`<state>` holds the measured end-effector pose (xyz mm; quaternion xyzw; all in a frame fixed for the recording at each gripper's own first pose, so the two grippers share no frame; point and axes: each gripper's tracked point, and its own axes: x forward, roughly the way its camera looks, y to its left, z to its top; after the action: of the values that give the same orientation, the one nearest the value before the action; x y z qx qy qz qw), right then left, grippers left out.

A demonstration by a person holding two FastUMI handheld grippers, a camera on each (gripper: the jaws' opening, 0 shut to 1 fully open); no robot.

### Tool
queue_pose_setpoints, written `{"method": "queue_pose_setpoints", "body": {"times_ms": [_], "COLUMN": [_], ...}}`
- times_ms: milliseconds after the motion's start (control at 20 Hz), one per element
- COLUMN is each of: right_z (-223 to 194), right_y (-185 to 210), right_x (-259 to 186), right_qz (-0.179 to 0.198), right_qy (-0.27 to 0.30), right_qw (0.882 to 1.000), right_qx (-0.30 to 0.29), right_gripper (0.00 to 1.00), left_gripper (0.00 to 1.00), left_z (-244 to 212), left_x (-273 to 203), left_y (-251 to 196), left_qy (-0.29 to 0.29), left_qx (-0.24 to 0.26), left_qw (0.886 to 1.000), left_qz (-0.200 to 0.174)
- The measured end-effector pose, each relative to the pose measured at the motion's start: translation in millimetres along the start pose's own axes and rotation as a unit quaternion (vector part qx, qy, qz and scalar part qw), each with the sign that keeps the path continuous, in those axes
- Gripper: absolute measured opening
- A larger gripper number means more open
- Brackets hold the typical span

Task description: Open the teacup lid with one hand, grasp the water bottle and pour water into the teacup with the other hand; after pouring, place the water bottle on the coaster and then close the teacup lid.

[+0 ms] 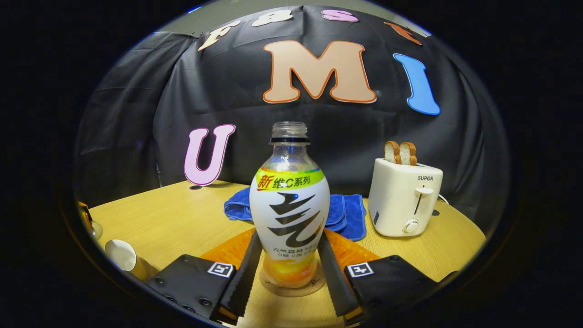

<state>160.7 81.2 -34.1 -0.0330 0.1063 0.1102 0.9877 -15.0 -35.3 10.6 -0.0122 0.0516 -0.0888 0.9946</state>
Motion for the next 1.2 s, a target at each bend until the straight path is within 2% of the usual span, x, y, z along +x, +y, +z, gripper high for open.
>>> {"method": "queue_pose_setpoints", "body": {"times_ms": [100,200,350,900,1200], "right_z": [-3,-3,7,43,56], "right_y": [-2,-1,2,-2,-6], "right_x": [-1,-4,-12,-67,-104], "right_qz": [-0.005,-0.005,-0.006,-0.008,-0.007], "right_qy": [0.003,0.000,-0.014,-0.070,-0.094], "right_qw": [1.000,1.000,1.000,0.997,0.995], "right_qx": [-0.003,-0.004,-0.016,-0.019,0.008], "right_gripper": [0.75,0.82,0.99,0.99,0.99], "left_gripper": [0.20,0.22,0.21,0.20,0.20], "left_z": [0,0,5,8,7], "left_x": [0,0,2,14,23], "left_y": [0,-2,-5,-24,-32], "left_qy": [0.000,-0.001,-0.003,-0.003,0.000], "left_qx": [0.001,0.002,0.007,0.019,0.028], "left_qw": [1.000,1.000,1.000,1.000,0.999], "left_qz": [-0.001,-0.003,-0.004,-0.016,-0.019]}}
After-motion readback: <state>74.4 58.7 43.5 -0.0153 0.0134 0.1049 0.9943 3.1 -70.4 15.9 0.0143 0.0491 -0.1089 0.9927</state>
